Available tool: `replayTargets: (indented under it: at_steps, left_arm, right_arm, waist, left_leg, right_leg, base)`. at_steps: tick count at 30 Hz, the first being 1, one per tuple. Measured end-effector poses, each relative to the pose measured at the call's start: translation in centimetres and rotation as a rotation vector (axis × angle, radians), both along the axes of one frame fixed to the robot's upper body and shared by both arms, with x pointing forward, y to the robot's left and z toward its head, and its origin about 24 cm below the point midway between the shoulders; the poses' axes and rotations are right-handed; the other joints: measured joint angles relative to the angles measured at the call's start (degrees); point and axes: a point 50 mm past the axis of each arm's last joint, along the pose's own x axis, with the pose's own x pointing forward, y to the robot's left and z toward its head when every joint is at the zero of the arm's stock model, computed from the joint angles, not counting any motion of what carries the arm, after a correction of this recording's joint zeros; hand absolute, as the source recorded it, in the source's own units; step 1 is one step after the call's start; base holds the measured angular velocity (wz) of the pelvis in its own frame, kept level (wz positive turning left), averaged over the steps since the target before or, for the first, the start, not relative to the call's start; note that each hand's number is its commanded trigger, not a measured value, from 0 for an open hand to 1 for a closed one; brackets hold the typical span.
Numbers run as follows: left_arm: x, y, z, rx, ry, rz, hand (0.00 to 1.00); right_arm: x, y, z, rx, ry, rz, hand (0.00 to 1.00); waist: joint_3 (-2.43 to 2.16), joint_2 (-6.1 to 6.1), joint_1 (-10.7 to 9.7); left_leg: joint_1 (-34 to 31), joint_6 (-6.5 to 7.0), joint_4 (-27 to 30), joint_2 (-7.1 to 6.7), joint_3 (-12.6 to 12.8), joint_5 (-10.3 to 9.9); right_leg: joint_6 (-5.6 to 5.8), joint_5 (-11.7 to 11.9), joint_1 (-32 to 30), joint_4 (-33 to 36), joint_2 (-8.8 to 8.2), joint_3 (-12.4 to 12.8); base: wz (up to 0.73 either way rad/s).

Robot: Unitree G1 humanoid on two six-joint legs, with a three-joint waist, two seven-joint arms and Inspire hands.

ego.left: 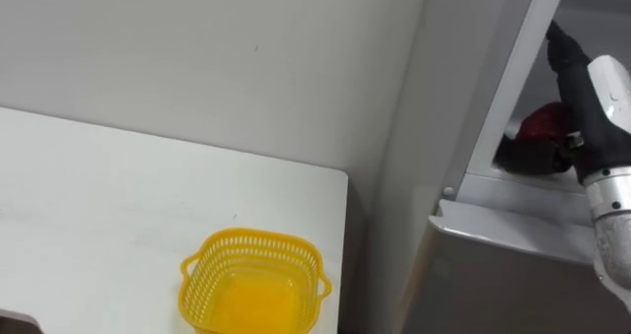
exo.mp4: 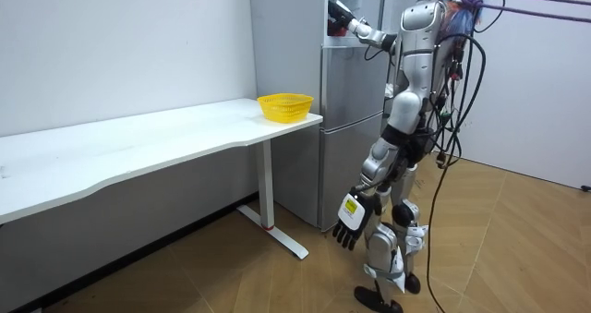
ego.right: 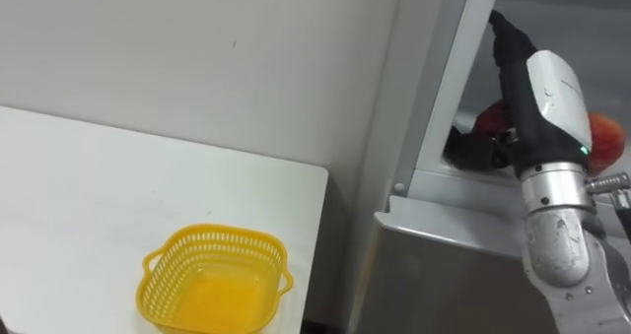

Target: Retrieve from the upper fridge

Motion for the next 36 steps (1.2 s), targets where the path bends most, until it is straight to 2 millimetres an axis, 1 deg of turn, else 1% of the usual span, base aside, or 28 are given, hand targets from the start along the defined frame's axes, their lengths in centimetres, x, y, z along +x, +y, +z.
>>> replayTargets:
  at_steps: [5, 8, 10, 17, 22, 36]
  left_arm:
    - [0.0, 0.1, 0.1, 0.007, 0.001, 0.004, 0.00]
    - [0.0, 0.1, 0.1, 0.011, 0.007, 0.006, 0.00]
    - [-0.1, 0.1, 0.1, 0.013, 0.017, 0.010, 0.00]
    - [-0.4, 0.2, 0.0, 0.017, 0.044, 0.020, 0.00]
    - [-0.4, 0.3, 0.1, 0.016, 0.047, 0.022, 0.00]
    - [-0.5, 0.3, 0.0, 0.025, 0.064, 0.029, 0.00]
  right_arm:
    - [0.5, -0.2, -0.3, 0.101, 0.074, 0.063, 0.00]
    - [0.9, -0.6, -0.5, 0.138, 0.119, 0.074, 0.00]
    - [1.1, -0.8, -0.9, 0.134, 0.148, 0.074, 0.00]
    - [1.2, -1.2, -0.9, 0.095, 0.206, 0.075, 0.00]
    - [1.3, -1.5, -0.9, 0.069, 0.238, 0.070, 0.00]
    - [1.5, -1.6, -0.7, 0.069, 0.265, 0.078, 0.00]
  waist:
    - [-0.17, 0.41, 0.2]
    - [-0.20, 0.39, 0.2]
    - [-0.24, 0.24, 0.2]
    - [0.06, -0.34, 0.3]
    - [-0.04, -0.62, 0.2]
    - [-0.08, -0.60, 0.1]
  left_leg:
    - [0.7, -0.01, -0.1, 0.08, 0.0, 0.0]
    - [1.5, -0.02, -0.3, 0.15, 0.0, 0.0]
    - [1.9, -0.04, -0.4, 0.16, 0.0, 0.0]
    - [1.8, -0.03, 0.0, 0.22, 0.0, 0.0]
    - [1.6, -0.02, 0.1, 0.19, 0.0, 0.0]
    - [1.6, -0.01, 0.1, 0.18, 0.0, 0.0]
  right_leg:
    - [0.00, 0.0, 0.7, 0.1, -0.29, 0.0]
    - [0.00, 0.0, 1.5, 0.1, -0.28, -0.3]
    - [0.00, 0.0, 2.0, 0.1, -0.29, -0.4]
    - [0.00, 0.0, 1.8, 0.9, -0.40, -0.4]
    - [0.00, 0.0, 1.6, 1.0, -0.39, -0.3]
    - [0.00, 0.0, 1.5, 1.0, -0.34, -0.3]
  base:
    - [0.00]
    - [0.02]
    - [0.02]
    - [0.00]
    - [0.00]
    - [0.00]
